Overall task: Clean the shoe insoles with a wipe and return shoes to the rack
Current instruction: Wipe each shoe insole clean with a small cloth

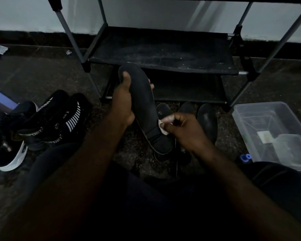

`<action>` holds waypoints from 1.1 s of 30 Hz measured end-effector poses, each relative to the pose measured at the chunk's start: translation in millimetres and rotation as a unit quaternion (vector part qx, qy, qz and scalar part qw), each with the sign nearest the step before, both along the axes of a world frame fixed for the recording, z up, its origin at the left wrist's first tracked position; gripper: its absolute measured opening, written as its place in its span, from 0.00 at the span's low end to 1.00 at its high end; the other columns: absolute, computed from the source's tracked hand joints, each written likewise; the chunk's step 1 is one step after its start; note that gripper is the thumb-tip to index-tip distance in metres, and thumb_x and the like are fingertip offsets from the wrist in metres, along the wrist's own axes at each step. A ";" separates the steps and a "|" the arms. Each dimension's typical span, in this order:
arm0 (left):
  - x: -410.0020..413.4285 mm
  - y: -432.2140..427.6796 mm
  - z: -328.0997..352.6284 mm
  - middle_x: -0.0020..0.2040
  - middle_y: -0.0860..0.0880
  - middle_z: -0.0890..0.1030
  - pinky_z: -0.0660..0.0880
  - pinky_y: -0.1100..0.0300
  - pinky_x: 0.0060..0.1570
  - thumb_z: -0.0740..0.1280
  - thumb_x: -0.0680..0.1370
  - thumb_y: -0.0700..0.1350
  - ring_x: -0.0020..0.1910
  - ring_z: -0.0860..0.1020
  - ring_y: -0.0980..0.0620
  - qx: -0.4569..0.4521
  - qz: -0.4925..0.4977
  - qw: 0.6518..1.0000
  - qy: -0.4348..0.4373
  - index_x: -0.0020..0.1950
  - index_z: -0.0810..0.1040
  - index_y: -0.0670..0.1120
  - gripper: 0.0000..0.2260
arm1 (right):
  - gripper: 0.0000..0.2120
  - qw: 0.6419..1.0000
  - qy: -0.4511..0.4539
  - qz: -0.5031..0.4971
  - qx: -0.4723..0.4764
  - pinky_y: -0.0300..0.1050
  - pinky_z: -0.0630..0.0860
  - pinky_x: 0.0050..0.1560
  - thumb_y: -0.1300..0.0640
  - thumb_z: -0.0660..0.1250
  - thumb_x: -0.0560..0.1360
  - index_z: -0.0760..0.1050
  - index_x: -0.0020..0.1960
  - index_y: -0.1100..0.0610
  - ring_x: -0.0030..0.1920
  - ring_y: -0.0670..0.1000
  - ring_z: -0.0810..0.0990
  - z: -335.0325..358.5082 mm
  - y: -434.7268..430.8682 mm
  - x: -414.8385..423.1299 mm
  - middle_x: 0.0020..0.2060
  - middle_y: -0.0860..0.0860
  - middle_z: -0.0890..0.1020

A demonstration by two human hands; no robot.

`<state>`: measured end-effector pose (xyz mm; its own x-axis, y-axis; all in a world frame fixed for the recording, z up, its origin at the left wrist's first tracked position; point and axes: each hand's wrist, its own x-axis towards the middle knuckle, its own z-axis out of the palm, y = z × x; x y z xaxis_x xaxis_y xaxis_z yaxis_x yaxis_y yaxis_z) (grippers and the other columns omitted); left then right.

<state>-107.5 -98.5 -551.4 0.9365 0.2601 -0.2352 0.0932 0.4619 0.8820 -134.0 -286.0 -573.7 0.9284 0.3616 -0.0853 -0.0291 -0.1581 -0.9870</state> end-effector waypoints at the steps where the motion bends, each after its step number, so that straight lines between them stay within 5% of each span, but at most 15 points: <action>1: 1.8 -4.8 -3.7 0.59 0.41 0.82 0.78 0.49 0.57 0.60 0.79 0.61 0.57 0.81 0.44 0.053 0.016 0.998 0.026 0.65 0.76 0.40 0.27 | 0.07 1.000 -0.003 -0.018 0.005 0.43 0.79 0.44 0.65 0.71 0.75 0.82 0.41 0.55 0.38 0.46 0.81 -2.8 1.7 0.8 0.37 0.54 0.85; 5: -2.9 -23.1 -22.1 0.55 0.41 0.83 0.79 0.48 0.54 0.68 0.77 0.41 0.52 0.82 0.45 0.234 -0.056 0.961 0.137 0.59 0.79 0.41 0.11 | 0.05 0.997 -0.002 -0.071 0.011 0.40 0.78 0.43 0.67 0.70 0.75 0.81 0.44 0.59 0.37 0.45 0.81 -10.6 7.2 6.2 0.37 0.53 0.84; 9: -11.0 -17.9 -31.3 0.53 0.41 0.83 0.79 0.46 0.53 0.68 0.75 0.35 0.51 0.82 0.41 0.329 -0.136 0.916 0.186 0.55 0.80 0.41 0.10 | 0.07 0.995 -0.004 -0.086 -0.058 0.53 0.81 0.46 0.62 0.70 0.76 0.81 0.41 0.53 0.38 0.52 0.83 -35.8 10.0 11.6 0.37 0.54 0.85; 11: -8.9 -4.7 -42.2 0.53 0.41 0.82 0.78 0.53 0.51 0.70 0.74 0.34 0.51 0.81 0.44 0.361 -0.120 0.901 0.209 0.57 0.80 0.39 0.12 | 0.08 0.991 -0.009 -0.094 -0.092 0.56 0.83 0.44 0.60 0.69 0.76 0.79 0.39 0.50 0.38 0.52 0.84 -43.4 10.6 13.9 0.36 0.51 0.85; 15: -14.2 14.1 -60.5 0.61 0.38 0.79 0.76 0.49 0.59 0.74 0.72 0.38 0.57 0.79 0.40 0.411 -0.138 0.850 0.299 0.63 0.76 0.36 0.21 | 0.08 0.989 0.004 -0.088 -0.116 0.54 0.84 0.41 0.60 0.69 0.77 0.78 0.40 0.51 0.35 0.50 0.83 -49.6 9.0 16.8 0.36 0.53 0.84; 20: -25.4 22.1 -67.0 0.69 0.36 0.72 0.72 0.53 0.60 0.71 0.76 0.44 0.65 0.74 0.40 0.519 -0.169 0.757 0.359 0.72 0.67 0.35 0.28 | 0.06 0.985 -0.017 -0.045 -0.168 0.38 0.77 0.40 0.60 0.69 0.77 0.78 0.41 0.52 0.34 0.41 0.79 -56.8 6.4 11.5 0.34 0.45 0.81; 22: -26.2 28.5 -71.7 0.68 0.37 0.73 0.76 0.58 0.52 0.70 0.77 0.42 0.65 0.74 0.39 0.525 -0.200 0.744 0.362 0.71 0.69 0.35 0.25 | 0.06 0.983 -0.024 -0.035 -0.177 0.36 0.75 0.42 0.61 0.69 0.77 0.77 0.42 0.53 0.35 0.39 0.78 -57.3 6.5 9.5 0.35 0.45 0.80; 24: -24.5 34.9 -76.9 0.64 0.35 0.76 0.75 0.63 0.34 0.70 0.76 0.38 0.62 0.76 0.36 0.487 -0.184 0.774 0.360 0.66 0.72 0.34 0.21 | 0.06 0.981 -0.034 -0.030 -0.191 0.36 0.74 0.42 0.61 0.69 0.76 0.77 0.42 0.54 0.36 0.39 0.77 -57.0 6.1 8.6 0.36 0.46 0.80; 28: -25.5 36.5 -79.7 0.62 0.36 0.78 0.76 0.50 0.55 0.69 0.77 0.48 0.60 0.77 0.37 0.562 -0.147 0.737 0.345 0.63 0.76 0.35 0.21 | 0.05 0.979 -0.036 -0.026 -0.201 0.36 0.73 0.43 0.62 0.68 0.77 0.77 0.43 0.54 0.39 0.44 0.79 -56.3 4.5 9.3 0.39 0.48 0.81; 33: -23.4 -3.4 -67.5 0.66 0.37 0.75 0.69 0.53 0.64 0.68 0.78 0.50 0.66 0.73 0.40 0.615 -0.117 0.741 0.242 0.67 0.73 0.37 0.23 | 0.03 0.970 -0.053 -0.072 -0.227 0.21 0.65 0.33 0.62 0.68 0.77 0.80 0.49 0.60 0.34 0.36 0.73 -60.2 -0.5 13.5 0.40 0.50 0.81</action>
